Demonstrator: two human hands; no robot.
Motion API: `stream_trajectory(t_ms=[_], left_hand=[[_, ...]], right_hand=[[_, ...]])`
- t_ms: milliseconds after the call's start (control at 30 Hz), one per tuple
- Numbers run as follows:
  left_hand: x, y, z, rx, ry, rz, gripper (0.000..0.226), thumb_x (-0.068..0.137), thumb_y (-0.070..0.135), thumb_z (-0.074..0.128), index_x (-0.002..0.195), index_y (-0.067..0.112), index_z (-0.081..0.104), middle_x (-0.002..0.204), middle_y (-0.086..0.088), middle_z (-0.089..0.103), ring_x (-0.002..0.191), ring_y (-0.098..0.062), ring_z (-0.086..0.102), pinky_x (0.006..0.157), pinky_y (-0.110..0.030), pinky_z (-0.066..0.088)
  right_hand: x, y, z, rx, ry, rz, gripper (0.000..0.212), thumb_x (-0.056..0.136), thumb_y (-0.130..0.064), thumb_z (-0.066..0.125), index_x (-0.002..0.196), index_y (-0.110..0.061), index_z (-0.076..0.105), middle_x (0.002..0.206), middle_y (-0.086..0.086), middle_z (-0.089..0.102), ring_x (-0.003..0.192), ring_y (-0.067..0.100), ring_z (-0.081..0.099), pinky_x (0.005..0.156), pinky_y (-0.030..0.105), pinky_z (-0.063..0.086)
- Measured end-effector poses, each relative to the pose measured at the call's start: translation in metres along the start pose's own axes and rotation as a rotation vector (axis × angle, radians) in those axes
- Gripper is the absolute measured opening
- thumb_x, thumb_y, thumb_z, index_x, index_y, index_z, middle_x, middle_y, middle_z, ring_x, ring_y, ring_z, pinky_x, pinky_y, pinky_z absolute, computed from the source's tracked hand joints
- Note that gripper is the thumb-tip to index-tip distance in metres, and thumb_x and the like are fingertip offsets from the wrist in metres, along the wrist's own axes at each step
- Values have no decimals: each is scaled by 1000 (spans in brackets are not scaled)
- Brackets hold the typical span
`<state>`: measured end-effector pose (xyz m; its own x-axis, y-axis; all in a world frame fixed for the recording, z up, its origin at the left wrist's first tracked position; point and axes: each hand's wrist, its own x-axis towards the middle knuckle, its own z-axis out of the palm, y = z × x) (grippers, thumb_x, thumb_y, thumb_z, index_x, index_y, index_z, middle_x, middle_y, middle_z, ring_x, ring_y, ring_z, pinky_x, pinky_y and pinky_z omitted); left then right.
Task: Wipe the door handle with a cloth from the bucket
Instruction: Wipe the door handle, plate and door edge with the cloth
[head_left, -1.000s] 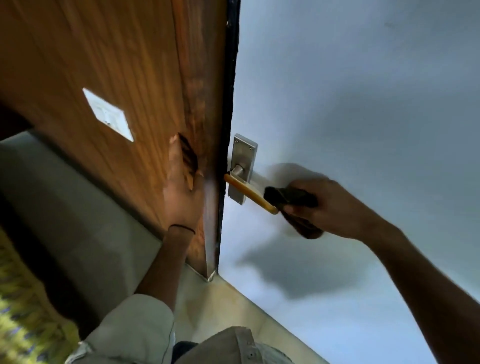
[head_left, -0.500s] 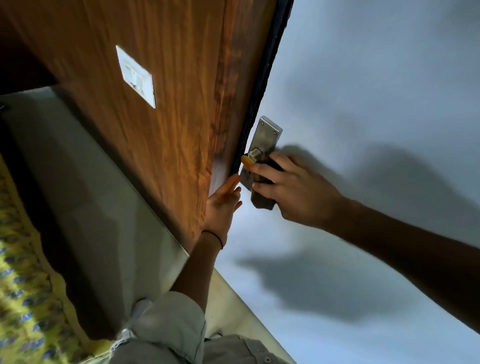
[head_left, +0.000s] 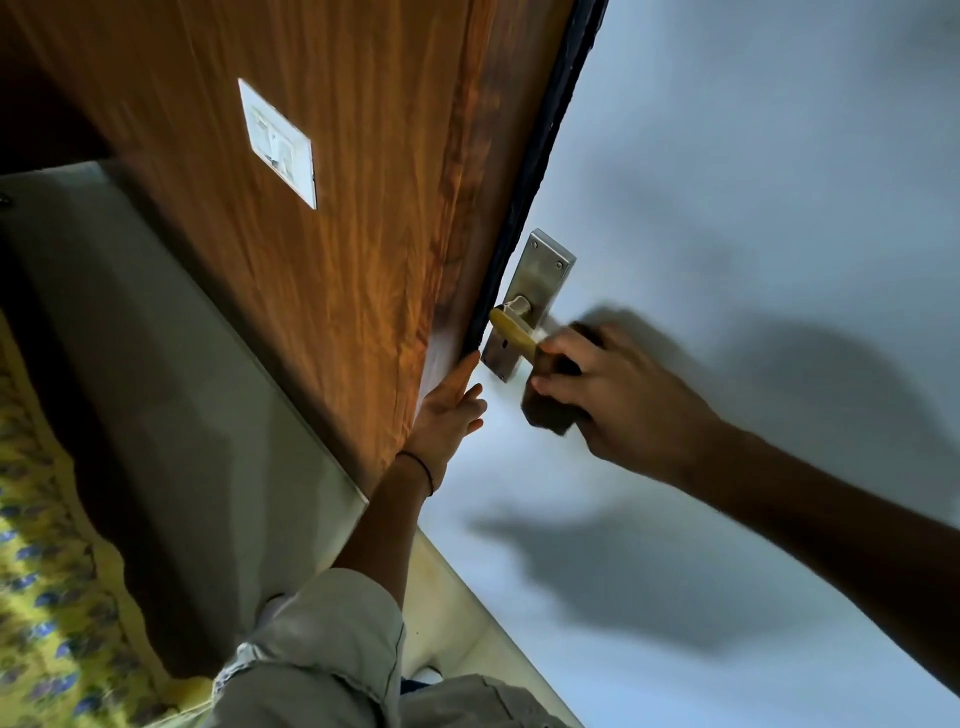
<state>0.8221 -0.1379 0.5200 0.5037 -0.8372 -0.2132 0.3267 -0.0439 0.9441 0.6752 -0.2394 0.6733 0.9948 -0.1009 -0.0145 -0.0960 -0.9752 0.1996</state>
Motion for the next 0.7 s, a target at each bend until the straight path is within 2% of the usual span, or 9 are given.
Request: stream_trajectory(t_ms=[67,100,167,233,300,333,433,567,700], left_hand=[[3,8,6,71,-43,4,60,99,11,49,153,18,25,128,-5,49,113,-12,51,101,-26,47],[5,12,10,102,-16,11,60,100,8,48,154,20,24,126,-3,48,108,-10,51,102,-28,47],[9,14,14,173,41,29,60,100,3,48,153,21,27,129,2,50,107,-9,52,93,-28,49],[12,11,13,210,59,4,56,97,-2,47,149,11,34,139,-6,53,115,-16,56,88,-27,49],[14,8,10,177,66,-71,51,96,-4,45,145,3,36,149,-14,46,136,-25,46,95,-32,46],[14,9,8,174,69,-83,50,96,-5,45,145,3,37,150,-13,44,140,-26,42,93,-31,44],[14,13,4,223,39,-50,57,96,-6,44,148,16,37,149,-11,45,140,-26,42,88,-22,47],[14,16,0,213,-30,-14,71,95,-10,39,152,30,27,158,-5,34,145,-25,36,106,-38,42],[14,18,2,182,-10,-20,70,96,-13,35,152,28,30,158,-1,34,144,-23,37,98,-34,44]], right_hand=[[-8,-3,7,17,40,14,42,70,-3,74,109,-17,73,127,11,58,105,41,55,86,48,54],[-2,-5,9,27,67,29,42,69,-2,74,109,-15,73,127,13,59,104,43,56,85,49,55],[21,-8,11,50,121,57,39,72,-2,72,110,-13,73,130,14,58,102,44,54,83,50,57],[49,-10,10,71,141,59,38,72,-5,71,109,-12,73,129,14,57,98,42,53,80,50,56],[68,-13,8,68,160,68,38,70,-7,76,107,-13,74,123,13,60,92,40,53,76,46,55],[71,-13,7,87,170,85,38,69,-7,77,107,-14,75,122,12,60,91,39,52,75,45,55],[50,-15,8,191,171,156,39,76,-1,70,113,-13,73,130,11,57,99,40,53,80,46,54],[-6,-19,18,147,228,166,48,65,11,72,106,-13,75,123,13,63,88,41,56,70,40,53],[1,-21,21,59,234,148,42,62,9,74,98,-13,75,115,12,66,79,36,55,67,36,50]])
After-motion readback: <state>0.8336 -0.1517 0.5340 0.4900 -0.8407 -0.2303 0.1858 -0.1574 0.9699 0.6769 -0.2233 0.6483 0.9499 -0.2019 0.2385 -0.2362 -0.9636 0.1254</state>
